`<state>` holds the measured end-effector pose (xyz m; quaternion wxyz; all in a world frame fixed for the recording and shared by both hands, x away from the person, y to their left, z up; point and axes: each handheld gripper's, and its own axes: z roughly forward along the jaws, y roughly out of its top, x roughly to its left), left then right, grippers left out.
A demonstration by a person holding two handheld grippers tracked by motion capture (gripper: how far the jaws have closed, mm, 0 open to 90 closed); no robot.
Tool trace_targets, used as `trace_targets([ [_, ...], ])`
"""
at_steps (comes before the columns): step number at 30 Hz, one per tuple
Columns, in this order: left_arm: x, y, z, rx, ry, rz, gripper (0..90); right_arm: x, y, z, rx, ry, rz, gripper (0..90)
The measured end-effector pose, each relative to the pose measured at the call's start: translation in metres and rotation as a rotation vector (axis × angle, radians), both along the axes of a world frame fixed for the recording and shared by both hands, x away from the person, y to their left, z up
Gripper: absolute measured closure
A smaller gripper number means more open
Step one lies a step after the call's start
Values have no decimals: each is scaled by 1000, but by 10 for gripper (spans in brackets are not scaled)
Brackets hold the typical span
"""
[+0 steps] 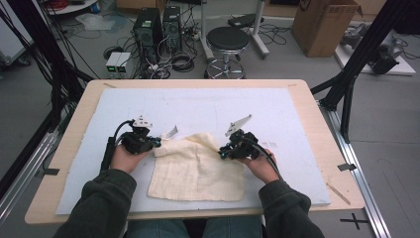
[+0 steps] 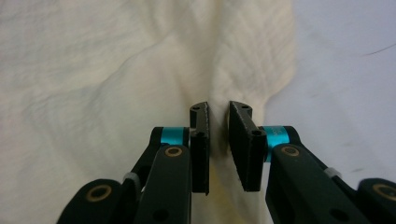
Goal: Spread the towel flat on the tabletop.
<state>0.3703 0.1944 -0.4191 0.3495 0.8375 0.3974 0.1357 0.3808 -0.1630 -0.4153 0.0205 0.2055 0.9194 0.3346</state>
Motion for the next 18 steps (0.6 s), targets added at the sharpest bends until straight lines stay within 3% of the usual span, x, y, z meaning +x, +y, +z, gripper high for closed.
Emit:
trace_targets([
  [2,-5,2,-1,-2,-4,-6,881,-8,1,-7,3,38,37,772],
  [5,-7,3,-4,-1,1,-7,881,-16,2,-10,14,63,62,670],
  [8,-7,3,-7,-1,2,3,881,-17,-2,-2,66,45,56,614],
  [15,-6,5,-9,-1,3,11,881,5,-13,26,187,18,-19,581],
  [18,-6,6,-8,-10,2,16,881,19,-12,26,178,3,-56,583],
])
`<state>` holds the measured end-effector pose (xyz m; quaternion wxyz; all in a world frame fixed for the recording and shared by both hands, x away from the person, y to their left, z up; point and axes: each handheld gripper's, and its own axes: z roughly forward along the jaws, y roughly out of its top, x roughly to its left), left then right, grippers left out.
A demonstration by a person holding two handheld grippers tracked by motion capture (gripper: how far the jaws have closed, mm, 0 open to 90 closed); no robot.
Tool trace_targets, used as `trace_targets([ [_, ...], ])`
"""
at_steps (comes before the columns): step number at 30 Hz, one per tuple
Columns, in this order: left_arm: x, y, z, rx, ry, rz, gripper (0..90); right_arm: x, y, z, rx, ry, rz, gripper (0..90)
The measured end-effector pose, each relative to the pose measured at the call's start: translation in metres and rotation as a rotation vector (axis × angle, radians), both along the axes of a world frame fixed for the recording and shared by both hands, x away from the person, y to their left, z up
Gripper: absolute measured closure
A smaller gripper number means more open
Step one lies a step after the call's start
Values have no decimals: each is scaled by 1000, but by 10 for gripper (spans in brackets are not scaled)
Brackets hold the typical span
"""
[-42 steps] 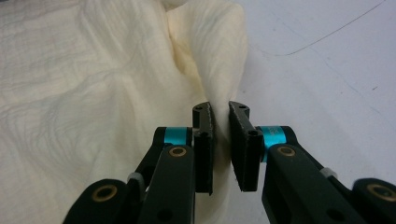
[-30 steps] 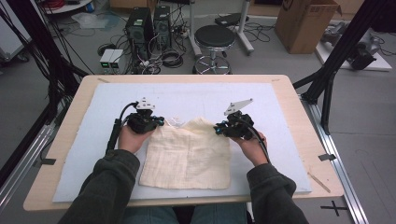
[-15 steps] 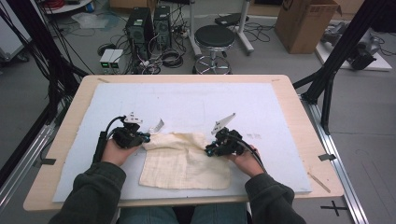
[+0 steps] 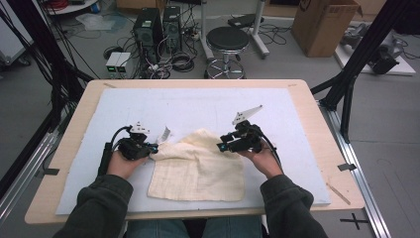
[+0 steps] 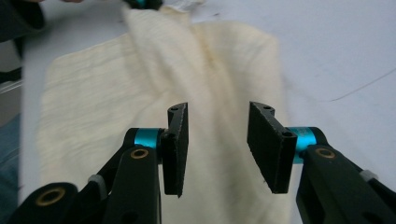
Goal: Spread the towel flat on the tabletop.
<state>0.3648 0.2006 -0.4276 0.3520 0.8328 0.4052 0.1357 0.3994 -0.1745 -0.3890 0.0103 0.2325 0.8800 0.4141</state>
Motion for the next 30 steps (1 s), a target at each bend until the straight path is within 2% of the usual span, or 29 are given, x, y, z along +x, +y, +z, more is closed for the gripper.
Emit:
trace_targets([
  [2,0,1,0,-4,-3,8,881,8,3,-4,-15,6,-29,535],
  [4,1,2,0,-13,-5,12,881,15,7,-12,-51,8,-53,490],
  [6,2,2,0,-17,-7,16,881,21,11,-19,-84,22,-72,498],
  [7,2,3,0,-20,-8,15,881,23,13,-23,-87,32,-71,549],
  [9,2,3,1,-27,-17,15,881,25,17,-26,-91,56,-33,736],
  [10,2,3,2,-33,-21,14,881,24,19,-25,-115,32,-39,815],
  [11,2,4,3,-40,-26,20,881,23,19,-22,-134,7,-46,853],
  [12,1,4,3,-53,-30,24,881,22,18,-17,-137,-14,-65,857],
  [15,0,5,5,-63,-31,21,881,8,17,4,-140,-152,-99,859],
  [16,-1,5,7,-57,-34,15,881,3,18,10,-139,-182,-91,855],
  [18,-3,5,9,-62,-40,11,881,-7,23,13,-159,-204,-55,840],
  [21,-8,5,12,-66,-49,3,881,-23,38,0,-219,-178,23,831],
  [23,-12,7,15,-60,-58,-1,881,-33,46,-13,-232,-128,73,833],
  [28,-21,13,17,-71,-68,5,881,-57,55,-37,-181,-42,137,828],
  [30,-23,15,16,-71,-67,6,881,-64,56,-41,-163,-57,160,743],
])
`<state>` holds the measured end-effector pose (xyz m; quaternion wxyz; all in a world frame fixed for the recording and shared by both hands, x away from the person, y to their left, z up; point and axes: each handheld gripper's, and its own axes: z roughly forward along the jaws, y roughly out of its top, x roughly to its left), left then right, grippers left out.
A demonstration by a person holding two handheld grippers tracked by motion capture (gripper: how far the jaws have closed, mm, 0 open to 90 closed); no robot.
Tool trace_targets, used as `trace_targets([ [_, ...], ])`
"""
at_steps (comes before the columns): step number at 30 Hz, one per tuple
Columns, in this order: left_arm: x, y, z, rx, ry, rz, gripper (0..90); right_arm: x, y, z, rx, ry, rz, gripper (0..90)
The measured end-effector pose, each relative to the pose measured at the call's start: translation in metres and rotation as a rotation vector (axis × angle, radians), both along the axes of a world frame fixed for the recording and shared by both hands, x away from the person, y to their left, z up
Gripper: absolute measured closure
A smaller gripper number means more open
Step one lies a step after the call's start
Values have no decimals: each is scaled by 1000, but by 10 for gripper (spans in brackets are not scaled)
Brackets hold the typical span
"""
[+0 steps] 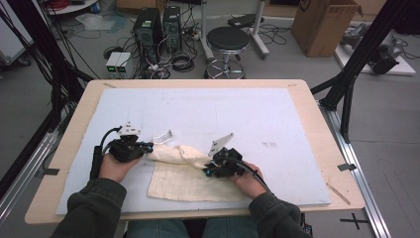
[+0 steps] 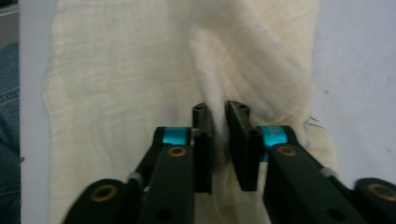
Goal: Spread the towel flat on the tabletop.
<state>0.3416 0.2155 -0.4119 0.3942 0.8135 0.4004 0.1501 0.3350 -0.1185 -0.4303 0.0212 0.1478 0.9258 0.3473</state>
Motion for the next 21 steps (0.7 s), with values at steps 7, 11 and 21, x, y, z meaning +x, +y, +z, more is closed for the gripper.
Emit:
trace_targets([
  [7,-2,1,-7,3,13,2,881,-6,-2,10,12,-5,35,586],
  [11,-2,1,-7,1,9,3,881,-4,-6,17,42,-15,30,563],
  [21,-1,1,-7,-9,4,6,881,17,-2,32,60,-96,-69,567],
])
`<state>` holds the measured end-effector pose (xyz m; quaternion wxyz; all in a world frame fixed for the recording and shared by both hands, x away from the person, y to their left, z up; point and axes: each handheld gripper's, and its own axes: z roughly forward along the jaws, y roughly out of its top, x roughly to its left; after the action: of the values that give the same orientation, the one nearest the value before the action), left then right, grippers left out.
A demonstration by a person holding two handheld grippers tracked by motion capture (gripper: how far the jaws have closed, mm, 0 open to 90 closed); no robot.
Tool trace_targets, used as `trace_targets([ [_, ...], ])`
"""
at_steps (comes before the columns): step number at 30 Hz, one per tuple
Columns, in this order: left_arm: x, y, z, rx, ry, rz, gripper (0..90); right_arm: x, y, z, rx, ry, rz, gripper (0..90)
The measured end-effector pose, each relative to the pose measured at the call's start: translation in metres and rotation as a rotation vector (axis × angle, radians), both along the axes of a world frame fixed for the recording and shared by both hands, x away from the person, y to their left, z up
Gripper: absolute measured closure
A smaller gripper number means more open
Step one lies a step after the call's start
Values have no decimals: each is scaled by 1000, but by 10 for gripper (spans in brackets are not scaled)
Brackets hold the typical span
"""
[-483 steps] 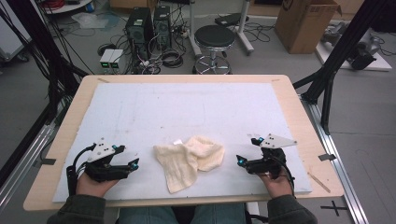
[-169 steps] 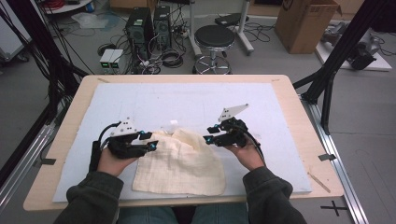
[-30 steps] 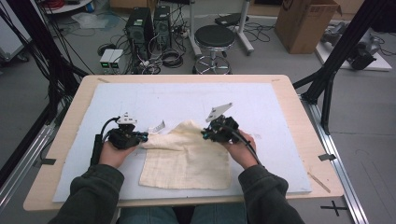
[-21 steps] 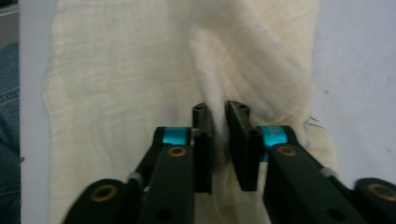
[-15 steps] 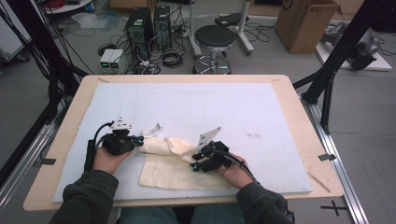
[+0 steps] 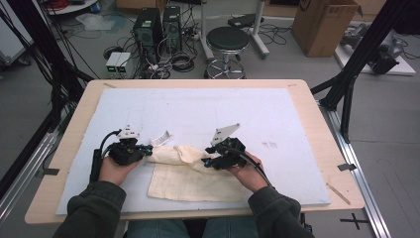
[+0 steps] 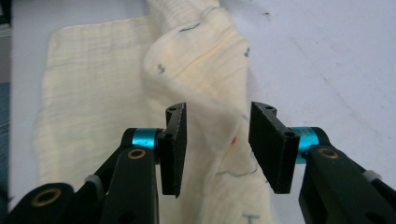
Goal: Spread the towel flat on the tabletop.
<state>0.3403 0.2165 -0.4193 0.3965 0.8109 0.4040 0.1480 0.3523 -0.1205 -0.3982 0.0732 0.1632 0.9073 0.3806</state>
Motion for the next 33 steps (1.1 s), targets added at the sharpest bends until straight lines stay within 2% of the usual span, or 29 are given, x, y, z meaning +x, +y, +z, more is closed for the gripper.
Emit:
trace_targets([
  [3,0,0,0,0,1,-2,881,8,6,-6,-1,23,-3,567],
  [6,1,-1,0,-2,-2,-4,881,11,12,-11,-31,32,22,733],
  [7,1,-1,0,-5,-7,-1,881,11,13,-12,-42,22,19,788],
  [8,1,-2,1,-11,-7,-1,881,10,13,-11,-45,22,27,810],
  [13,3,-1,3,-28,-26,2,881,10,3,-3,-10,-10,-2,824],
  [19,5,-2,5,-41,-36,12,882,15,-13,6,27,-20,-43,815],
  [24,9,-3,10,-52,-48,22,882,20,-24,13,24,-7,-58,838],
  [26,11,-4,11,-52,-54,19,882,22,-27,14,23,1,-48,849],
  [29,16,-6,12,-53,-71,28,883,27,-32,16,16,-3,-58,853],
  [31,23,-6,14,-48,-76,45,883,33,-39,19,30,3,-84,855],
  [33,32,-5,16,-83,-89,76,883,42,-47,23,28,-2,-105,857],
])
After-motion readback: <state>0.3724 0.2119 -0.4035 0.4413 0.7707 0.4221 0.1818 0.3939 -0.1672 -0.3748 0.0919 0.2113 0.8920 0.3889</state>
